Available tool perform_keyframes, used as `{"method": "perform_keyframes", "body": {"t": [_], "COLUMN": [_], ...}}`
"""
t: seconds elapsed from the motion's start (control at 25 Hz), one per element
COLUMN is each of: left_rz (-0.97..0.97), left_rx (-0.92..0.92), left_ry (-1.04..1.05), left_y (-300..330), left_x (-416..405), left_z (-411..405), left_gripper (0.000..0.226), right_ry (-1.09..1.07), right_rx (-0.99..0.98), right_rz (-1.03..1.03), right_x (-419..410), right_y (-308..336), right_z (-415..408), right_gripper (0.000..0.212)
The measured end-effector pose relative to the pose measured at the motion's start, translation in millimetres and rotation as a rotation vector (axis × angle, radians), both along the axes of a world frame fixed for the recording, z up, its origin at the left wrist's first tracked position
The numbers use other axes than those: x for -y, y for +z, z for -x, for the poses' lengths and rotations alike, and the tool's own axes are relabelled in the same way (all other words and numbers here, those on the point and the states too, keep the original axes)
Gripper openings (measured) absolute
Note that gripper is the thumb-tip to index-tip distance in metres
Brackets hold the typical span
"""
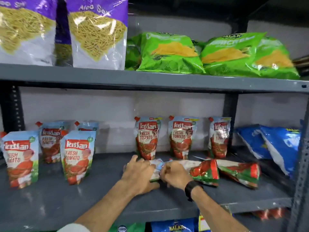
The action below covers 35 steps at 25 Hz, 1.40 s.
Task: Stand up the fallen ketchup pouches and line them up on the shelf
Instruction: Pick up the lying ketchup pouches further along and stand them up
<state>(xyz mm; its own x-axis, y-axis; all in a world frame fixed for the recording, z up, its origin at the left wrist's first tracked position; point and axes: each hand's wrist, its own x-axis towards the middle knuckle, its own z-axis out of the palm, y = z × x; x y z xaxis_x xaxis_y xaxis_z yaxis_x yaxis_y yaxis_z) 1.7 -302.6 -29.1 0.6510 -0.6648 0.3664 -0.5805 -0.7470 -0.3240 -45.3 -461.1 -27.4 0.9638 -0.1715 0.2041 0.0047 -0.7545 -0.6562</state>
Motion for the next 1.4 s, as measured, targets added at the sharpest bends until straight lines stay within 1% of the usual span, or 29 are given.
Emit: {"method": "perform_keyframes", "body": {"t": [0.04,0.08,0.16,0.2,0.28,0.32,0.4,0.48,0.56,0.6,0.68,0.76,0.8,0.88,0.96,1.04,1.12,1.2,1.28,1.4], "left_rz": [-0.011,-0.027,-0.09,-0.126,-0.154,-0.149,-0.093,0.03,0.197,0.293,0.461,0.61,0.708,0.962,1.216,1.388,1.475,1.433,1.334,1.269], "left_rx": [-0.038,-0.046,0.009,0.029,0.043,0.056,0.078,0.073,0.031,-0.014,-0.13,-0.233,-0.288,-0.426,-0.618,-0.797,-0.916,-0.936,-0.855,-0.698], "left_ry": [0.004,-0.004,-0.039,-0.047,-0.056,-0.059,-0.067,-0.084,-0.08,-0.067,-0.056,-0.055,-0.057,-0.085,-0.131,-0.163,-0.192,-0.194,-0.155,-0.029], "left_y": [-1,-1,-4,-3,1,5,16,28,36,38,40,39,40,40,40,37,36,39,40,33], "left_x": [6,12,18,19,16,13,9,4,-4,-8,-14,-15,-15,-14,-14,-14,-15,-18,-17,-15], "left_z": [-2,-3,-5,-5,-8,-10,-12,-14,-18,-21,-26,-29,-31,-35,-39,-41,-43,-47,-50,-56], "left_gripper": [0.059,0.051,0.034,0.033,0.036,0.036,0.029,0.021,0.014,0.017,0.03,0.034,0.033,0.031,0.03,0.026,0.02,0.021,0.025,0.035], "right_ry": [-0.001,-0.005,-0.005,0.012,0.069,0.076,0.044,0.031,0.029,0.023,-0.007,-0.036,-0.04,-0.013,0.054,0.105,0.08,0.014,-0.028,-0.065], "right_rx": [-0.013,-0.012,-0.015,-0.055,-0.177,-0.198,-0.169,-0.159,-0.2,-0.218,-0.232,-0.214,-0.191,-0.126,-0.068,-0.018,0.063,0.149,0.239,0.35], "right_rz": [0.049,0.098,0.165,0.142,0.028,-0.002,-0.026,-0.05,-0.12,-0.155,-0.211,-0.278,-0.361,-0.627,-0.899,-1.056,-1.061,-0.97,-0.902,-0.755], "right_x": [0,0,2,5,8,9,10,6,0,-3,-8,-13,-15,-16,-11,-4,-1,-3,-4,-4], "right_y": [-1,0,1,1,3,4,3,1,-3,-5,-8,-9,-8,-4,3,11,19,26,34,41], "right_z": [-1,-1,-1,0,3,3,-3,-9,-14,-16,-20,-24,-25,-27,-30,-31,-34,-38,-41,-43], "right_gripper": [0.025,0.026,0.025,0.022,0.016,0.016,0.019,0.019,0.025,0.029,0.037,0.046,0.051,0.058,0.051,0.037,0.028,0.021,0.019,0.03]}}
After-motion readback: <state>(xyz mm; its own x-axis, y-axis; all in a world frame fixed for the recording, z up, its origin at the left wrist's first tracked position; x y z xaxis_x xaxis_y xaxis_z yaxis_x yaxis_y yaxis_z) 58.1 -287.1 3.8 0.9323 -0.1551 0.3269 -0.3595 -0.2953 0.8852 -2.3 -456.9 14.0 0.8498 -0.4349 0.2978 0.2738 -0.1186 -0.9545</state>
